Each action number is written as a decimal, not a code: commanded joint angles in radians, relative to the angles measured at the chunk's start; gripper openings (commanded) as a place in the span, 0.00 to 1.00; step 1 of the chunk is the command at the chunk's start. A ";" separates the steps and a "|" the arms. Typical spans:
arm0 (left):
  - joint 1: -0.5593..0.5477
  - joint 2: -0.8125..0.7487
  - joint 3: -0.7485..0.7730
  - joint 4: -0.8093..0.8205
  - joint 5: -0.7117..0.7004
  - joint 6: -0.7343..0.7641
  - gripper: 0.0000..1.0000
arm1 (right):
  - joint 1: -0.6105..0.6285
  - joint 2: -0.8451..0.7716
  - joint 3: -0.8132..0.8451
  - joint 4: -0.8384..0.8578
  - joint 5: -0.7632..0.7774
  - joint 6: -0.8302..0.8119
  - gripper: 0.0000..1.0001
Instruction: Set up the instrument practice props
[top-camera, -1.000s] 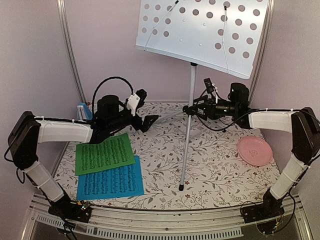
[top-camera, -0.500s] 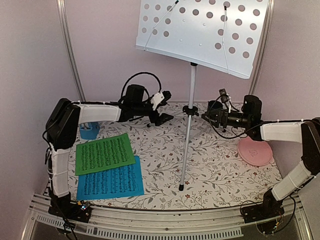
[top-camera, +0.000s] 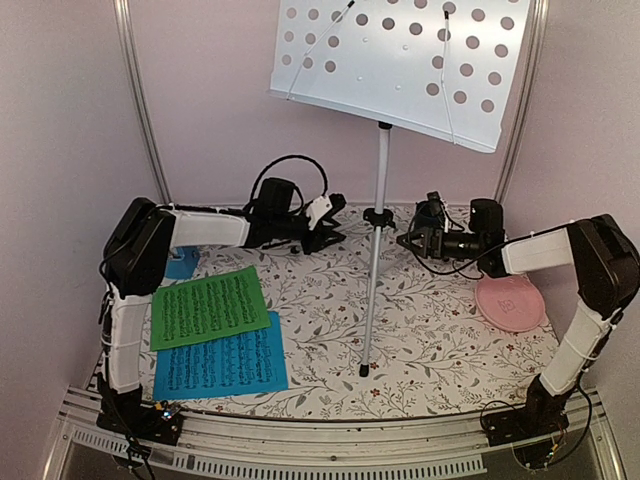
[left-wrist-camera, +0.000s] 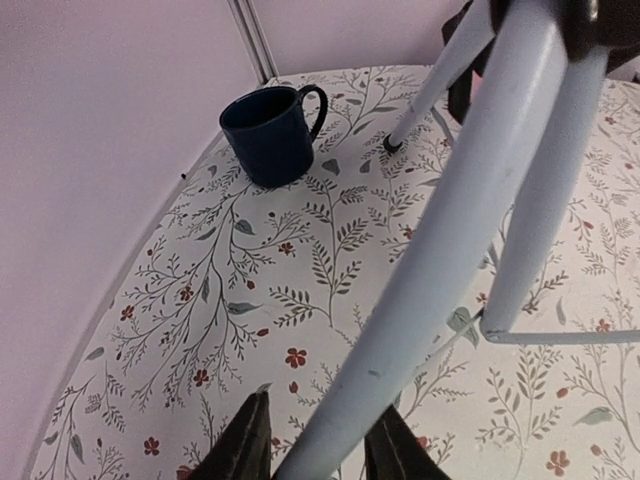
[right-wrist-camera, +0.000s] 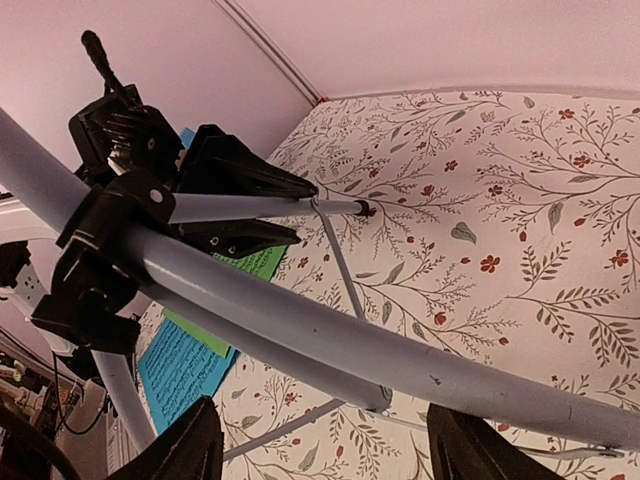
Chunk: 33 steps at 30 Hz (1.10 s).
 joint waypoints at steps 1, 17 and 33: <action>0.025 -0.091 -0.089 0.087 0.003 -0.036 0.29 | 0.001 0.046 0.090 0.026 -0.003 -0.009 0.72; 0.069 -0.276 -0.362 0.248 -0.074 -0.095 0.28 | 0.034 0.211 0.312 0.023 -0.053 -0.008 0.71; 0.043 0.011 0.072 0.021 0.002 0.013 0.57 | 0.034 0.082 0.146 0.046 -0.043 -0.020 0.72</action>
